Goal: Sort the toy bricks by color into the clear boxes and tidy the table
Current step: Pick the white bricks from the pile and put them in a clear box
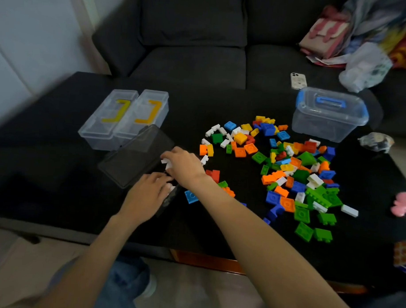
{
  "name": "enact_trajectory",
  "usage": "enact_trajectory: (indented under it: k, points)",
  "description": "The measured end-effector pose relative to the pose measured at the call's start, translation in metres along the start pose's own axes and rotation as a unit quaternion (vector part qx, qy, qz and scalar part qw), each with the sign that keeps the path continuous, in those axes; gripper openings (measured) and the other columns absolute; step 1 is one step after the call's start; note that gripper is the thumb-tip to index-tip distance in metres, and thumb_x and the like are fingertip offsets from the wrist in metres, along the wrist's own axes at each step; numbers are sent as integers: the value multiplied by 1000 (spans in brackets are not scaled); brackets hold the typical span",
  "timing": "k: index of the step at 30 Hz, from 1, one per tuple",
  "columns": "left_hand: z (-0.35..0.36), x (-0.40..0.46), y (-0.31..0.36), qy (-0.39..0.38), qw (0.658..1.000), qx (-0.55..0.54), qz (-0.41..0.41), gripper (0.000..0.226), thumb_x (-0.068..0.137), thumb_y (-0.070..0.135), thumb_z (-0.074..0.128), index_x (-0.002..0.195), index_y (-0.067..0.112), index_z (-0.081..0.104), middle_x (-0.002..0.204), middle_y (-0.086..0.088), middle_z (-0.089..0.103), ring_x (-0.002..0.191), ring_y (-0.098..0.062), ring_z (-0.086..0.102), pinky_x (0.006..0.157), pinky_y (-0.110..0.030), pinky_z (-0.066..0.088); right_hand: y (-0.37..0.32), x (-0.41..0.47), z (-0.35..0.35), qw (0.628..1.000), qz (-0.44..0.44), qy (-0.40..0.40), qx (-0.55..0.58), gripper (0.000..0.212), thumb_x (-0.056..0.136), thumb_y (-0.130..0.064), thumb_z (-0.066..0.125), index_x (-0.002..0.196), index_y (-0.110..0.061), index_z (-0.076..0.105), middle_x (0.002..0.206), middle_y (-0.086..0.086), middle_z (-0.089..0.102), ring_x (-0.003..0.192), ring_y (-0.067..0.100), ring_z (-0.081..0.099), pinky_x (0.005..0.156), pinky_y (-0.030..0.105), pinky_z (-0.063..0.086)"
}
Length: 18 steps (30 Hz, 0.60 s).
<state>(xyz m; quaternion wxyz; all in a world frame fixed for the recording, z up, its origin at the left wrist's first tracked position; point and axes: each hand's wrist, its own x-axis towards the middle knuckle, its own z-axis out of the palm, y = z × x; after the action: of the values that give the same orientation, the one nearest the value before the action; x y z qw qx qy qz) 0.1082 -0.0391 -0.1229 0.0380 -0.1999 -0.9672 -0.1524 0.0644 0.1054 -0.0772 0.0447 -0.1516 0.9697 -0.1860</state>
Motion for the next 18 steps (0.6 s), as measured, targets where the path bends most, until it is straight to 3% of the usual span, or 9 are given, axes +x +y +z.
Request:
enact_trajectory:
  k: [4, 6, 9, 14, 18]
  points:
    - [13, 2, 8, -28, 999, 21, 9, 47, 97, 30, 21, 111, 11, 61, 107, -7, 64, 105, -23, 54, 87, -31, 42, 7, 3, -4, 999, 9, -48, -20, 42, 93, -21, 52, 135, -23, 46, 135, 10, 47, 118, 31, 52, 92, 41, 45]
    - [6, 2, 11, 20, 1000, 18, -6, 28, 96, 22, 40, 92, 9, 64, 91, -7, 66, 88, -23, 59, 71, -31, 45, 7, 4, -4, 997, 0, -71, -16, 42, 95, -22, 48, 136, -22, 43, 133, 12, 50, 118, 32, 52, 94, 43, 46]
    - [-14, 0, 16, 67, 997, 21, -19, 16, 92, 17, 55, 90, 7, 68, 84, -8, 67, 72, -23, 60, 56, -30, 39, 3, 2, -8, 995, -33, -98, -17, 38, 96, -16, 43, 134, -22, 46, 127, 12, 54, 114, 31, 55, 94, 45, 47]
    - [-44, 30, 48, 127, 991, 9, 37, 11, 89, 15, 58, 95, 12, 66, 84, -2, 64, 72, -18, 60, 55, -26, 37, 27, -15, -48, 996, -29, 69, 57, 26, 96, -16, 44, 118, -17, 59, 118, 6, 57, 101, 18, 60, 85, 36, 53]
    - [-25, 85, 87, 77, 993, -11, 93, 20, 92, 22, 52, 109, 18, 62, 99, 1, 64, 93, -15, 56, 70, -26, 44, 86, -25, -67, 985, 53, 159, 41, 27, 94, -13, 47, 117, -17, 62, 119, 2, 60, 103, 18, 61, 83, 35, 53]
